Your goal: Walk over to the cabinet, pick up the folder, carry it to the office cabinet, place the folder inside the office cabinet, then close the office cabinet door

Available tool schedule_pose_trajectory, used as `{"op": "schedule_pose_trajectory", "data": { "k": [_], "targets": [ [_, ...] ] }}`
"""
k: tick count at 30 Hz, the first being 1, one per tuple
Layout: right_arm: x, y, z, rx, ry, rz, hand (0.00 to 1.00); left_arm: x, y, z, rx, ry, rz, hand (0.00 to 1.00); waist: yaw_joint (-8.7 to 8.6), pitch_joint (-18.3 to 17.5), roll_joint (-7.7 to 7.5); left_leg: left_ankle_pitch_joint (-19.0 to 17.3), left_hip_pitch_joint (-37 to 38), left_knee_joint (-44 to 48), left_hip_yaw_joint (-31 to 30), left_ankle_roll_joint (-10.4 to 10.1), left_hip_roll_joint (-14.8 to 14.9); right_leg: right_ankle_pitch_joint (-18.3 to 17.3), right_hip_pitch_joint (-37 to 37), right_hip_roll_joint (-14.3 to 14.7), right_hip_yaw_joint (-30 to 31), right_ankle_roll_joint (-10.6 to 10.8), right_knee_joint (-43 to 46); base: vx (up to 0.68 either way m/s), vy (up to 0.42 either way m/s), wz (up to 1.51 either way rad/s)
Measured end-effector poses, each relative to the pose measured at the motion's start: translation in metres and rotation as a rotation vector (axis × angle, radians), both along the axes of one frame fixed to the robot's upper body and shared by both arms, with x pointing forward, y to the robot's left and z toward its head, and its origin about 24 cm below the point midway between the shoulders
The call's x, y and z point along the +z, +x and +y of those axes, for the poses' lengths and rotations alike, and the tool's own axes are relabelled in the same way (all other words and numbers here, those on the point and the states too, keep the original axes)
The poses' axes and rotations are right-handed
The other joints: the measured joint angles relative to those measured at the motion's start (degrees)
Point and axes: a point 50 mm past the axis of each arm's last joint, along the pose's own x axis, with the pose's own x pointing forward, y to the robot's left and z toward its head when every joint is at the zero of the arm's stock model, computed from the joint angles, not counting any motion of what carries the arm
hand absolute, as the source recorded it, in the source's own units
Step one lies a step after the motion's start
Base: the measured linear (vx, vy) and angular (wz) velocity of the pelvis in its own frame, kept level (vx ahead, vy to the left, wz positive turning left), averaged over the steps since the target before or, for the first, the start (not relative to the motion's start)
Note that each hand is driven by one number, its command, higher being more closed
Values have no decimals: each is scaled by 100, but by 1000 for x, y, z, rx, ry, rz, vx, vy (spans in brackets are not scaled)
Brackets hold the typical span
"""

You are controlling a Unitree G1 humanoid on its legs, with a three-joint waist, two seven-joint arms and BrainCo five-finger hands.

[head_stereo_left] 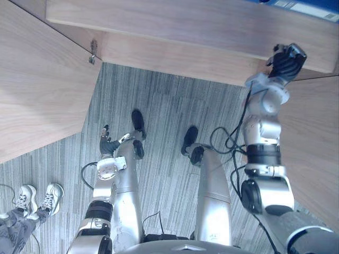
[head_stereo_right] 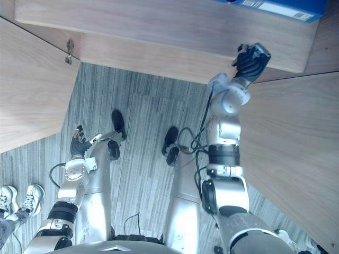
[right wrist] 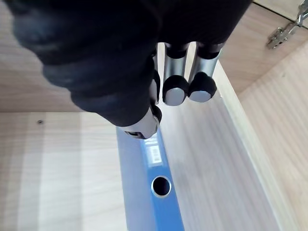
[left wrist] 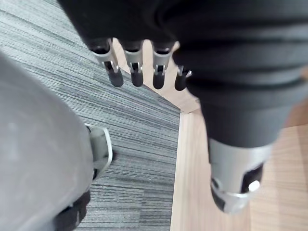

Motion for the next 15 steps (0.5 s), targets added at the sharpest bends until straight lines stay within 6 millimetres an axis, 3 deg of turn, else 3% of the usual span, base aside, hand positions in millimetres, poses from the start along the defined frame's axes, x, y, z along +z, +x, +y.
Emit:
{"op": "schedule_pose_trajectory", "data": {
  "k": [3,9,15],
  "targets": [
    [-18,-18,28,50,-138,4,100,-13,-11,-1,-10,11,55,0,-9,-4,-1,-137,627,-24,72,-20,58,-12,668,47,0,29,-198,-14,-48,-11],
    [-85,-58,75,204,-438,151,100,-50,-50,4,-28,44,212,0,-35,-539,-57,-211,2164,-721,391,-44,23,136,2183,68,-28,167,-1181,90,-32,-14],
    [-160,-95,87,353,-553,424,100,-91,-96,12,6,43,424,0,-157,-1036,-188,-274,3586,-1516,779,-100,-48,521,3568,115,-25,307,-2388,168,28,-24]
  ]
}}
